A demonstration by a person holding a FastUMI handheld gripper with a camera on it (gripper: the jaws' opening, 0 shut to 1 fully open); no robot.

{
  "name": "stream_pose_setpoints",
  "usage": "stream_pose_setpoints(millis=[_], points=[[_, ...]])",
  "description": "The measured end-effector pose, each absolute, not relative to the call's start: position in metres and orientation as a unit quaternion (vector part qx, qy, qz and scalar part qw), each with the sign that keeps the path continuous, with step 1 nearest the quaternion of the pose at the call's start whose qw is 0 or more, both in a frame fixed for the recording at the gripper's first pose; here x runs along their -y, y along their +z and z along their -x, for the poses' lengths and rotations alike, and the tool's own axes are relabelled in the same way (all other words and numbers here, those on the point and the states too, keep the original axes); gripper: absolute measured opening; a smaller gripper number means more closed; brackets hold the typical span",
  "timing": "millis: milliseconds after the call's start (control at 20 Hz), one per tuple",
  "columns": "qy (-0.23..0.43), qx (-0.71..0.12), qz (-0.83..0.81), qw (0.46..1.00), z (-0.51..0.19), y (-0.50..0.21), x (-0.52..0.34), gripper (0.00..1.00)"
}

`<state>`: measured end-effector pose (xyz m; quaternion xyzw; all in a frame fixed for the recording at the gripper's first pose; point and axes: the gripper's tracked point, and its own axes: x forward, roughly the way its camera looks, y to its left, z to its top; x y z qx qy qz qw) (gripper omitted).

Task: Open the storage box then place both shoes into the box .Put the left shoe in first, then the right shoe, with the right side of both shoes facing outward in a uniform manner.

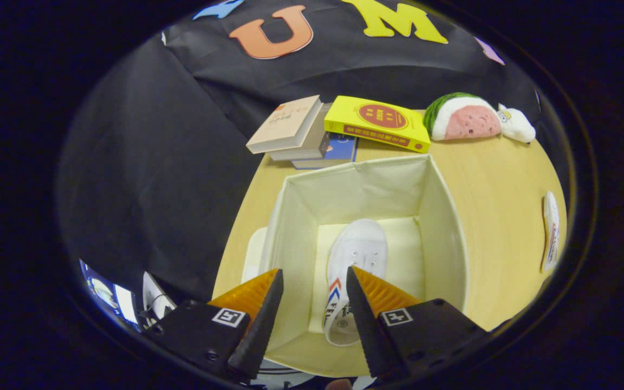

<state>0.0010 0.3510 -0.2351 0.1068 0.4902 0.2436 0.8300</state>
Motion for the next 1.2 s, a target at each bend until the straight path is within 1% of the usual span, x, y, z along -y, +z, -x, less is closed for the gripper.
stream_pose_setpoints(millis=[50, 150, 350, 550, 800, 1000, 1200], points=[[0.243, -0.479, -0.106, 0.837, -0.001, -0.228, -0.344, 0.78], [0.242, -0.455, -0.095, 0.852, -0.003, -0.212, -0.328, 0.89], [0.236, -0.401, -0.079, 0.882, -0.002, -0.177, -0.287, 0.95], [0.217, -0.345, -0.055, 0.911, -0.004, -0.147, -0.224, 0.95], [0.179, -0.295, -0.031, 0.938, -0.013, -0.129, -0.121, 0.96], [0.148, -0.294, -0.029, 0.944, -0.021, -0.141, -0.028, 0.97], [0.091, -0.303, -0.021, 0.948, -0.034, -0.171, 0.081, 0.97]])
